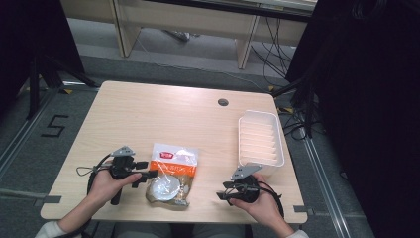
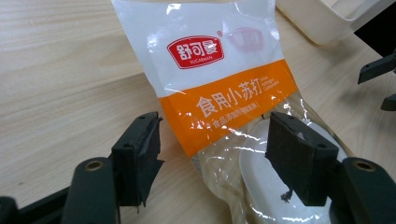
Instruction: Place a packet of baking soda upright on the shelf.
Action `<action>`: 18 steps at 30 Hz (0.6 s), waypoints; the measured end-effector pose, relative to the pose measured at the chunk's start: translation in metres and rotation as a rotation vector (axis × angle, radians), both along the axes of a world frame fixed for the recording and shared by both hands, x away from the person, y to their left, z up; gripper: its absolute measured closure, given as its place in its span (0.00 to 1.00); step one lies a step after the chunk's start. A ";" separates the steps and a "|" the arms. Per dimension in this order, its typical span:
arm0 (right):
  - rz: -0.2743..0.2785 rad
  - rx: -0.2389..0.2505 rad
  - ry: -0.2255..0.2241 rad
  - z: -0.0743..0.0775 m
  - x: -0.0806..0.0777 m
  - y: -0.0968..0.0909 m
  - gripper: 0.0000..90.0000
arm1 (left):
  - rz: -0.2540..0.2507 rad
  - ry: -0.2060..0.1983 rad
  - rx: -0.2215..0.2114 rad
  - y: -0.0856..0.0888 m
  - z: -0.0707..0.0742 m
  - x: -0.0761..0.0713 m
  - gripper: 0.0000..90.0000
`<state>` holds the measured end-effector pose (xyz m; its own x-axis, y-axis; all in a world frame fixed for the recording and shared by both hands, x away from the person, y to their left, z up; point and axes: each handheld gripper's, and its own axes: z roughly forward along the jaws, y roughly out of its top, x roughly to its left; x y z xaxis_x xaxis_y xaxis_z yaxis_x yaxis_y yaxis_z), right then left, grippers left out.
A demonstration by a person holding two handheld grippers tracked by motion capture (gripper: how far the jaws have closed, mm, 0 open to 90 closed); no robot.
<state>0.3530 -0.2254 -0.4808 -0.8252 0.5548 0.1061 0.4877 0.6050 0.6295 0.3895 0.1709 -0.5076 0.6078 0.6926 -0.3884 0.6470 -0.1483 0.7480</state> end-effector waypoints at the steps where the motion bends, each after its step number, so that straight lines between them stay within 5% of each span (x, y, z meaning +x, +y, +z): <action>1: 0.000 0.004 -0.008 -0.001 0.000 0.000 0.58 | 0.001 0.009 0.000 -0.001 -0.001 0.001 0.39; 4: -0.016 0.028 0.005 -0.002 -0.003 0.002 0.58 | 0.008 0.018 -0.018 -0.003 -0.002 0.005 0.40; 7: 0.003 0.002 -0.007 -0.001 -0.001 0.000 0.58 | 0.009 0.026 -0.013 -0.003 -0.003 0.008 0.40; 8: -0.008 0.035 -0.014 -0.003 -0.001 0.001 0.58 | 0.009 0.026 -0.013 -0.003 -0.003 0.008 0.41; 18: -0.001 0.016 -0.021 -0.004 0.000 0.001 0.57 | 0.009 0.059 -0.033 -0.006 -0.009 0.020 0.46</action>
